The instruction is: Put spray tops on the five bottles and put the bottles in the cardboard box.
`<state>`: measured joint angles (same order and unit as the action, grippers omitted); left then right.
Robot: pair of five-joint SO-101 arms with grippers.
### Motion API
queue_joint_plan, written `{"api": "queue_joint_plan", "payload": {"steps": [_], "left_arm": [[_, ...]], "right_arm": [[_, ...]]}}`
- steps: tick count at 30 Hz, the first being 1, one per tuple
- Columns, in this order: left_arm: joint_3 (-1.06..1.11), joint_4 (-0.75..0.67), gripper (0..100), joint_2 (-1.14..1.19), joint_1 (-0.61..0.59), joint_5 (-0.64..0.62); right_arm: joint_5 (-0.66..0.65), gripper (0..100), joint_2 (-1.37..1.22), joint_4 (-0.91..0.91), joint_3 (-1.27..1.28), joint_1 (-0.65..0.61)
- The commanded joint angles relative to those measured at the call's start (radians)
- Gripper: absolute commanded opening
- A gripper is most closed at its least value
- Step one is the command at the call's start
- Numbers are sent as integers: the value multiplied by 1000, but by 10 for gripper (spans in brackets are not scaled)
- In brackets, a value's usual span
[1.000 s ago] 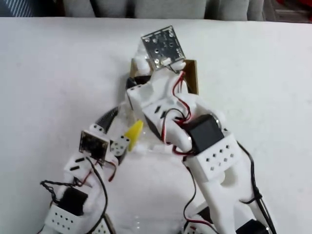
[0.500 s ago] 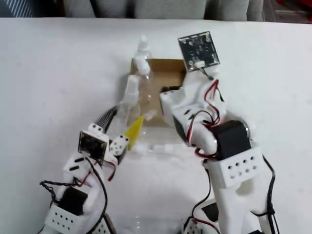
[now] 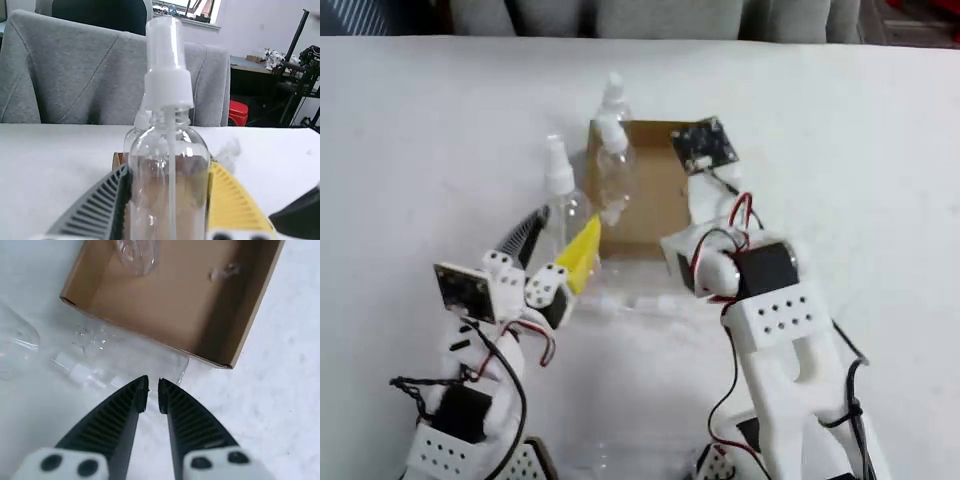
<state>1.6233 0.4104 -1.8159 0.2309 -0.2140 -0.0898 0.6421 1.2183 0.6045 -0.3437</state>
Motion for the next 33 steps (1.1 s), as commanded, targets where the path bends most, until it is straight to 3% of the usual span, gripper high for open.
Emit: {"api": "queue_joint_plan", "payload": {"steps": [1,9,16,22,33], "left_arm": [[-124,-43,24,88,-10,-18],[-353,-137,24,522,-2,-18],[-422,-308,24,779,10,-20],[-477,-328,24,857,94,-20],[-480,-328,24,835,147,-20]], "right_arm": [[-15,16,67,-47,38,-18],[-21,18,414,-50,233,-202],[-15,18,739,-311,534,-369],[-15,18,811,-483,675,-415],[-15,18,803,-559,717,-407]]}}
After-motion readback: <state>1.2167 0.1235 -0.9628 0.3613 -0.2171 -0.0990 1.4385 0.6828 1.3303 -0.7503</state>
